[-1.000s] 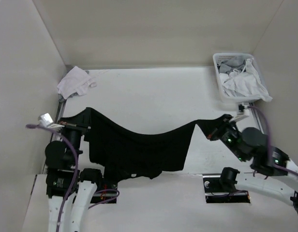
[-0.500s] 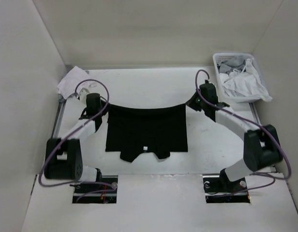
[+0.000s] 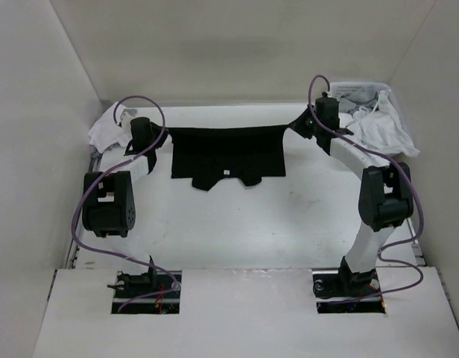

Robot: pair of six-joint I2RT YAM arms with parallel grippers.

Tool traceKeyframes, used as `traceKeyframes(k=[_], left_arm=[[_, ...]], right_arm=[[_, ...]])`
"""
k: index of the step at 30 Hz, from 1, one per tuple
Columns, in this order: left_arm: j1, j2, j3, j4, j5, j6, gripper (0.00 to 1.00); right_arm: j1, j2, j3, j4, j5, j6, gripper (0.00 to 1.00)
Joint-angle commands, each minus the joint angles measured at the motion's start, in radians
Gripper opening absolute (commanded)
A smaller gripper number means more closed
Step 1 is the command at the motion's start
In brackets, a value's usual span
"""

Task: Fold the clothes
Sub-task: Fold the tank top

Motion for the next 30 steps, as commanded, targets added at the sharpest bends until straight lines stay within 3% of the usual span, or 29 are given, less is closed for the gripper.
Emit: traceKeyframes(k=[1,15,24,26,30], left_arm=[[0.001,-0.086,-0.078,0.086,0.013,-0.013,0.0],[0.007,-0.511,-0.653,0.239,0.031,-0.046,0.01],[0.059,-0.645,-0.85,0.195,0.119,-0.027,0.02],[0.079,-0.697,-0.893,0.145,0.116,-0.027,0.09],[0.147,-0.81,-0.896,0.028,0.104,-0.024,0.29]], right_arm=[[0.006,-0.097,-0.08,0.057,-0.008,-0.02,0.0],[0.098,-0.424,-0.648,0.215,0.1,0.029,0.0],[0.177,-0.423,-0.843,0.224,0.135,0.087,0.01],[0.178,-0.438,-0.872,0.221,0.146,0.103,0.08],[0.16,-0.482,-0.843,0.201,0.13,0.074,0.42]])
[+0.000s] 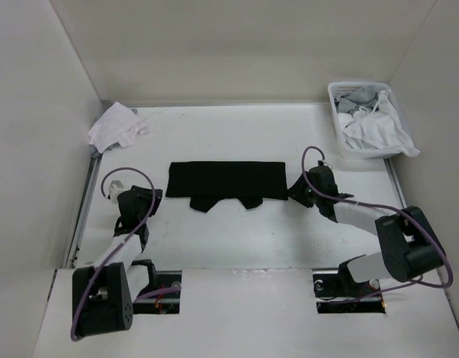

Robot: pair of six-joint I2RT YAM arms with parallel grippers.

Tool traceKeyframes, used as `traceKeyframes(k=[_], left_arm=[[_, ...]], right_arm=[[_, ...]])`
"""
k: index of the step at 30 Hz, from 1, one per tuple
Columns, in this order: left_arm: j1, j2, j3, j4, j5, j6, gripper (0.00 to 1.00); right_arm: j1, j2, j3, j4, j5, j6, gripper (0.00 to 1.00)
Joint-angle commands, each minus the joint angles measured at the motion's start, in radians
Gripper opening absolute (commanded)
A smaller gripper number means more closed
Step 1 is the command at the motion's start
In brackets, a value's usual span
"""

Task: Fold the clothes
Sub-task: Fold the tank top

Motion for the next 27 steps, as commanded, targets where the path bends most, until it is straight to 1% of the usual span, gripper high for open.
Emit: traceKeyframes(k=[1,2,4,6,7,9,11,15,17,20,25,27], left_arm=[[0.042,-0.112,0.027,-0.058,-0.007,0.009,0.3],[0.03,-0.144,0.049,-0.073,-0.027,0.011,0.3],[-0.031,-0.196,0.089,-0.107,-0.079,0.009,0.31],[-0.134,-0.198,0.13,-0.121,-0.148,0.014,0.32],[-0.198,-0.174,0.156,-0.119,-0.176,0.017,0.32],[-0.339,-0.086,0.213,-0.099,-0.22,0.037,0.32],[-0.467,0.019,0.264,-0.046,-0.251,0.058,0.32],[-0.614,0.237,0.33,0.089,-0.247,0.068,0.32],[-0.654,0.339,0.353,0.135,-0.227,0.06,0.31],[-0.671,0.423,0.353,0.18,-0.204,0.049,0.3],[-0.639,0.416,0.293,0.203,-0.179,0.051,0.29],[-0.629,0.39,0.273,0.203,-0.167,0.054,0.29]], right_arm=[[-0.013,-0.039,0.055,0.025,0.02,-0.026,0.47],[-0.013,-0.028,0.08,0.025,0.014,-0.042,0.5],[-0.027,0.027,0.124,0.034,-0.01,-0.054,0.53],[-0.053,0.102,0.164,0.037,-0.044,-0.054,0.53],[-0.059,0.134,0.175,0.047,-0.059,-0.05,0.52],[-0.069,0.174,0.18,0.071,-0.079,-0.033,0.51],[-0.067,0.184,0.175,0.083,-0.102,-0.019,0.5],[-0.064,0.193,0.169,0.074,-0.118,-0.004,0.5],[-0.058,0.21,0.17,0.07,-0.145,0.006,0.51],[-0.036,0.253,0.164,0.094,-0.157,0.053,0.5],[-0.029,0.293,0.125,0.204,-0.159,0.137,0.43],[-0.029,0.302,0.12,0.227,-0.165,0.153,0.37]])
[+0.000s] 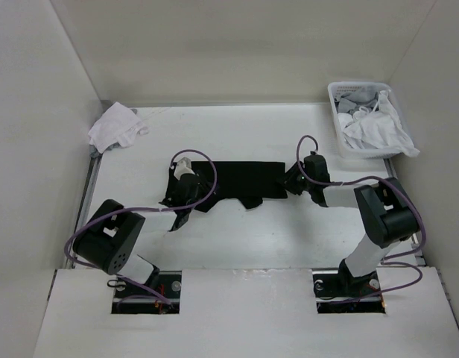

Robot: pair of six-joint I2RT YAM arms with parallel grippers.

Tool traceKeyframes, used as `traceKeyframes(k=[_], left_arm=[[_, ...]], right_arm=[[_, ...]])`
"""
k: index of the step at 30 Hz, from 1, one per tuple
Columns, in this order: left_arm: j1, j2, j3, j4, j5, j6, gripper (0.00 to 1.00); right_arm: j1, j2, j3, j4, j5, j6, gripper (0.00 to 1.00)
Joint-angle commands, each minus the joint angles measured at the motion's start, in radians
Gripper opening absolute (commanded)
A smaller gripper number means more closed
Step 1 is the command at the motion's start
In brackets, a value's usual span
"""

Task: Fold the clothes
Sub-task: Fold the tank top

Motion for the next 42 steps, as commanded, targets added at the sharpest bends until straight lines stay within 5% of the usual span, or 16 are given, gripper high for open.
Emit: traceKeyframes(k=[1,7,17,23,31,42], left_arm=[[0.019,-0.069,-0.032,0.086,0.025,0.012,0.29],[0.012,-0.141,-0.05,0.091,0.029,0.023,0.29],[-0.011,-0.224,-0.056,0.072,0.038,0.017,0.29],[-0.002,-0.31,-0.082,0.037,0.041,0.01,0.29],[0.045,-0.465,-0.145,-0.027,0.061,0.01,0.29],[0.192,-0.609,-0.214,-0.081,0.168,0.007,0.3]], right_arm=[[0.011,0.04,-0.031,0.044,-0.01,0.06,0.32],[-0.001,-0.008,-0.115,0.173,0.017,0.109,0.05],[-0.011,-0.507,-0.203,-0.207,0.183,-0.047,0.02],[0.077,-0.693,-0.032,-0.495,0.253,-0.135,0.02],[0.287,-0.523,0.268,-0.603,0.319,-0.127,0.03],[0.474,0.09,0.738,-0.652,0.344,-0.116,0.05]])
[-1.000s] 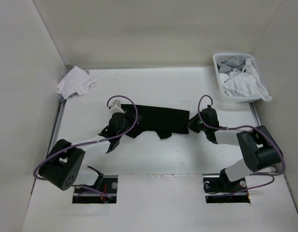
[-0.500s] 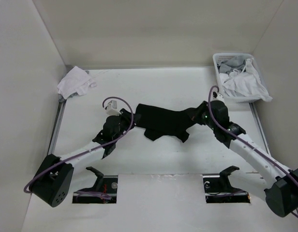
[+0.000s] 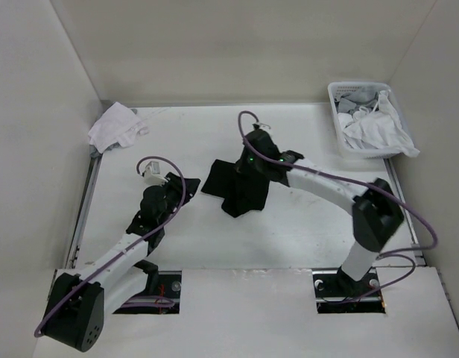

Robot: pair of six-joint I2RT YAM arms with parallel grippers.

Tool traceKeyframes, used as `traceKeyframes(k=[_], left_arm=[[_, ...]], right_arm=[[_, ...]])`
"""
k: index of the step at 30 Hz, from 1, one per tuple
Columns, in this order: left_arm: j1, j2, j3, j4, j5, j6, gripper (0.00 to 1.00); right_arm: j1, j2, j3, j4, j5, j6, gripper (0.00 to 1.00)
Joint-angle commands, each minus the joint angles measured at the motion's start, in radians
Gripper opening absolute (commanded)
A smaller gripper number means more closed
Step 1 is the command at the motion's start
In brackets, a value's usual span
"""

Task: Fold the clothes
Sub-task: Fold the tank top

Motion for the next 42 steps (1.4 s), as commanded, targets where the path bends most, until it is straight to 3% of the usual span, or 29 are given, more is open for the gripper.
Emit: traceKeyframes(k=[1,3,5,8,9,14,18,20,24,31,42], left_arm=[[0.04,-0.036,-0.016,0.007,0.064,-0.001,0.3],[0.063,-0.043,-0.019,0.005,0.081,-0.001,0.3],[0.076,-0.049,-0.021,0.004,0.09,-0.003,0.3],[0.086,-0.046,-0.015,0.004,0.087,-0.01,0.3],[0.083,-0.042,-0.008,0.004,0.084,-0.012,0.3],[0.038,-0.005,0.03,0.011,0.037,-0.001,0.3],[-0.046,0.134,0.103,0.037,-0.006,0.019,0.31],[-0.095,0.229,0.143,0.074,-0.034,0.034,0.31],[-0.147,0.393,0.209,0.152,-0.099,0.051,0.32],[-0.112,0.644,0.274,0.247,-0.089,0.03,0.31],[0.046,0.756,0.136,0.304,0.029,-0.053,0.29]], right_arm=[[0.051,0.173,0.193,-0.041,0.018,-0.006,0.06],[0.074,0.294,0.322,-0.076,0.008,0.002,0.13],[0.106,0.357,0.413,-0.079,0.006,0.008,0.3],[0.134,0.35,0.453,-0.018,-0.015,0.025,0.53],[0.138,0.324,0.437,0.013,-0.023,0.022,0.54],[0.122,0.109,0.186,0.157,-0.025,-0.003,0.49],[0.027,0.026,-0.002,0.237,-0.043,-0.023,0.17],[-0.027,0.044,-0.021,0.231,-0.063,-0.049,0.09],[-0.093,0.089,-0.039,0.209,-0.086,-0.109,0.09],[-0.145,0.213,-0.028,0.208,-0.204,-0.141,0.09],[-0.236,0.259,-0.114,0.234,-0.143,-0.058,0.06]])
